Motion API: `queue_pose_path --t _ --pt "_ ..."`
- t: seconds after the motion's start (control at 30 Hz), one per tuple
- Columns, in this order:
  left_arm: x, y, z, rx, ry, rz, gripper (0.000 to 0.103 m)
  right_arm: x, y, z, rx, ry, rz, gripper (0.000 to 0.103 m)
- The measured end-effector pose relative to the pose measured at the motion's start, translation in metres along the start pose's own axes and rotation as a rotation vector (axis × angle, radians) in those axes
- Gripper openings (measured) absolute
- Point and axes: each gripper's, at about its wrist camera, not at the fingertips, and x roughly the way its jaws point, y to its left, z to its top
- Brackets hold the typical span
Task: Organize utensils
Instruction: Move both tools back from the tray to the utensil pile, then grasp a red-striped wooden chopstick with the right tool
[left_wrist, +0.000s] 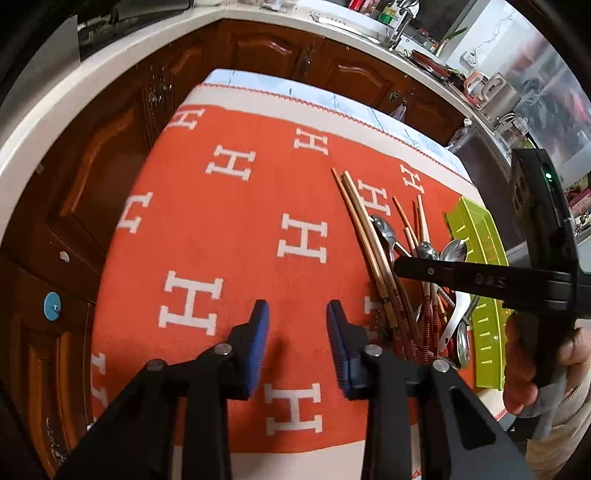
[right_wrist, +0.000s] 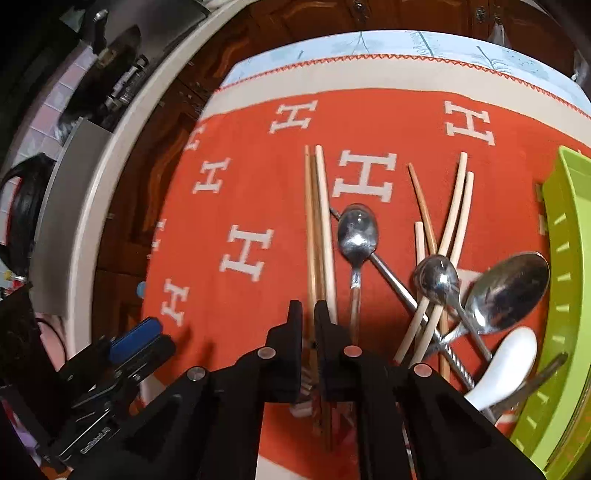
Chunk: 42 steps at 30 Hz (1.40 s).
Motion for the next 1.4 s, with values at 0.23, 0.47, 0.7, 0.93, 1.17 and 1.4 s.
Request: queue_pose_path --t 0.23,0.47,0.7,0.93,1.17,1.4 --pt "0.01 0.002 0.001 -0.021 0.017 -0.012 0.028 0.019 -0.004 0.005 -0.009 0.024 -0.036 0.005" --pt "0.017 0.006 0.004 -0.051 0.043 -0.027 0.028 0.027 -0.009 0.006 -0.019 0.039 -0.051 0.005" --pt "0.018 0.001 0.008 -0.059 0.045 -0.023 0.028 0.035 0.006 0.009 -0.089 0.003 -0.127 0.006" --pt "0.023 -0.019 0.017 -0.036 0.054 -0.06 0.028 0.007 -0.008 -0.001 -0.002 -0.045 0.008 0.005" --pt "0.047 -0.047 0.035 -0.037 0.094 -0.114 0.023 -0.034 -0.026 -0.023 0.039 -0.101 0.082 0.005" --pt "0.069 -0.068 0.036 -0.027 0.139 -0.054 0.01 -0.052 -0.051 -0.043 0.085 -0.11 0.136 0.005"
